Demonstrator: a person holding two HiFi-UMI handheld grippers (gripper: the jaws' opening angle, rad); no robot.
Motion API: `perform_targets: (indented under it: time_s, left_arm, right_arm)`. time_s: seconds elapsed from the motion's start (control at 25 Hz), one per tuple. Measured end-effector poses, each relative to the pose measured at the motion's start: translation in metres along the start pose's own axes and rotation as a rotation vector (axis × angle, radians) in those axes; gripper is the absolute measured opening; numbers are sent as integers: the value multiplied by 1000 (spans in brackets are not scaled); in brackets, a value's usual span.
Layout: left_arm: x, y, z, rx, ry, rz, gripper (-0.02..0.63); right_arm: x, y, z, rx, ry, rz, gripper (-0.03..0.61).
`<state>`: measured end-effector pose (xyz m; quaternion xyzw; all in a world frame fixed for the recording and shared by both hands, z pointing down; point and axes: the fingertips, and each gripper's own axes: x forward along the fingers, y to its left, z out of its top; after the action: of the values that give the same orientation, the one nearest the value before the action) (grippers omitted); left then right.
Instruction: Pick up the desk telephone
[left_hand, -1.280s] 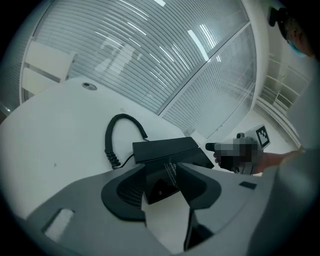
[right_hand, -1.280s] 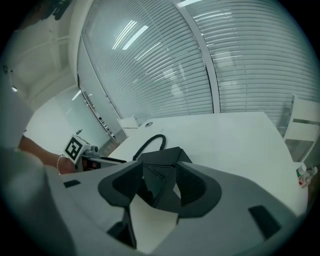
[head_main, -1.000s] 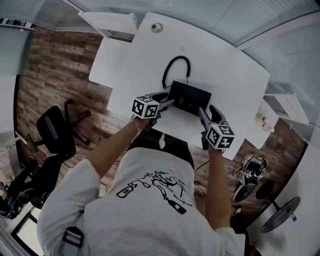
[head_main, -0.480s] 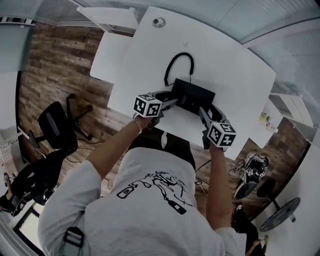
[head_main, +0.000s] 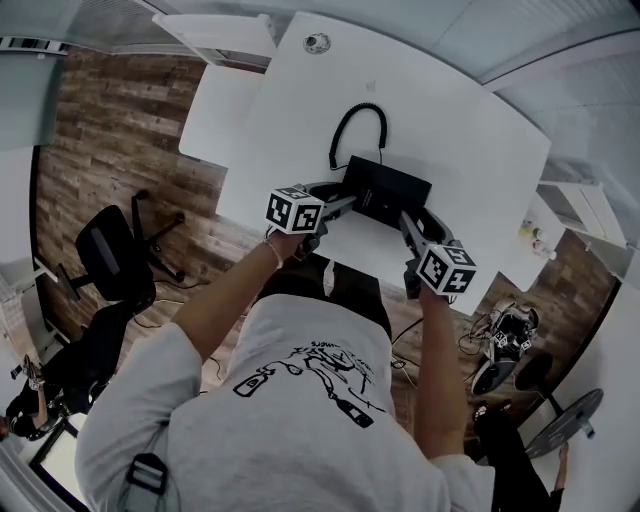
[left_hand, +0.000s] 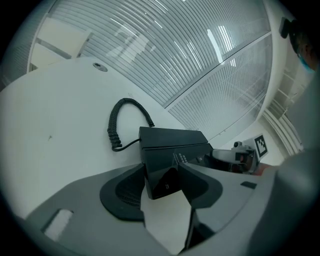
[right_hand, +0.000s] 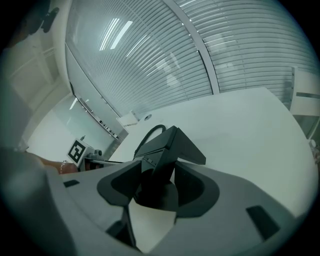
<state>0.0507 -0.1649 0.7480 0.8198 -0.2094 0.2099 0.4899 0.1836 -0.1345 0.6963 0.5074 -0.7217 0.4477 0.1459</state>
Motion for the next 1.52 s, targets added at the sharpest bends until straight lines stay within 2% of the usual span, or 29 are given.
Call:
perform_targets:
  time_s: [0.6, 0.84, 1.08, 1.52]
  left_arm:
    - [-49, -43, 29, 37, -52, 20, 192]
    - [-78, -69, 49, 72, -104, 11, 192]
    - [-101, -95, 61, 111, -120, 1, 186]
    - [-132, -141, 90, 147, -186, -13, 176]
  right_arm:
    - [-39, 42, 34, -30, -78, 31, 198]
    - [-64, 66, 52, -40, -126, 46, 198]
    - [-89, 85, 66, -38, -153, 57, 198]
    - [-133, 112, 98, -53, -223, 71, 198]
